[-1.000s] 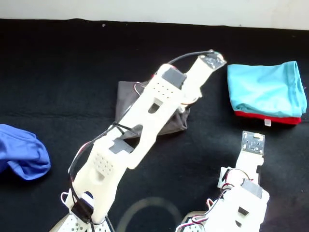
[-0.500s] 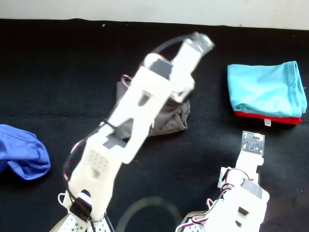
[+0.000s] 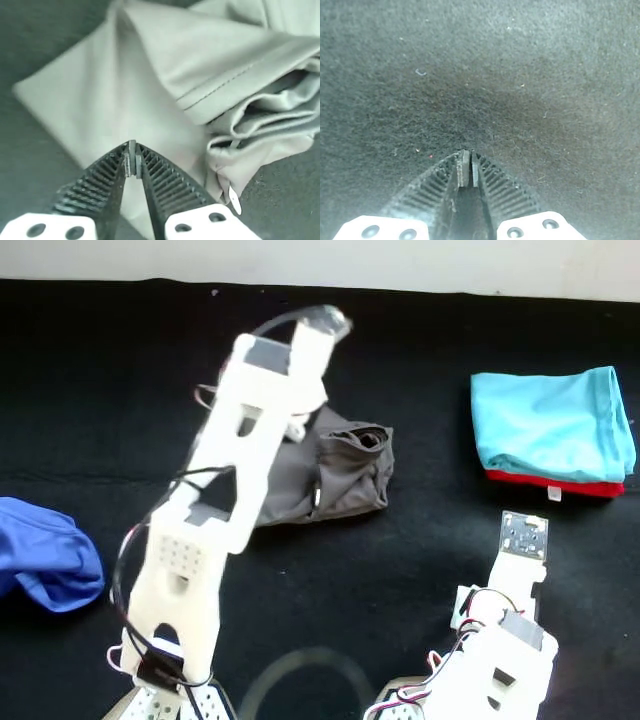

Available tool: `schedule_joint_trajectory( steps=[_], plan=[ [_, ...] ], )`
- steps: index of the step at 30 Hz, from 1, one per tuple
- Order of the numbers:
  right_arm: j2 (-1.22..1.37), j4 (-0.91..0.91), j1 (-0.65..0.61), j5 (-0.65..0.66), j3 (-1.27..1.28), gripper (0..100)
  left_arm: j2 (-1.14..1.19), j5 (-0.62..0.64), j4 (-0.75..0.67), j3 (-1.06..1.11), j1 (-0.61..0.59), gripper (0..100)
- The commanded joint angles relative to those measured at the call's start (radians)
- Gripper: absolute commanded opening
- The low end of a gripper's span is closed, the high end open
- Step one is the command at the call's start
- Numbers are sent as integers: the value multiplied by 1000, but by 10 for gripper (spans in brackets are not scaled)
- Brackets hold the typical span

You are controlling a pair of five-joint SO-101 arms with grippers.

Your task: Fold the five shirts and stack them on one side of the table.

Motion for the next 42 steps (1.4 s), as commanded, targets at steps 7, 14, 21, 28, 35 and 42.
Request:
schedule_joint_trajectory(
  steps=[7, 14, 21, 28, 35, 42],
  plan=[
    [-1, -28, 2, -11, 31, 6, 5, 12, 149, -8, 240, 9],
    [-1, -28, 2, -11, 31, 6, -21, 14, 195, -84, 323, 9],
    [-1, -28, 2, -11, 33, 6, -125, 6, 224, -220, 252, 9],
    [-1, -28, 2, -11, 33, 6, 5, 5, 186, -223, 68, 9],
    [-1, -28, 2, -11, 33, 6, 173, 12, 81, -228, 44, 9],
    [-1, -28, 2, -11, 33, 6, 108, 91, 115, -298, 217, 9]
  ],
)
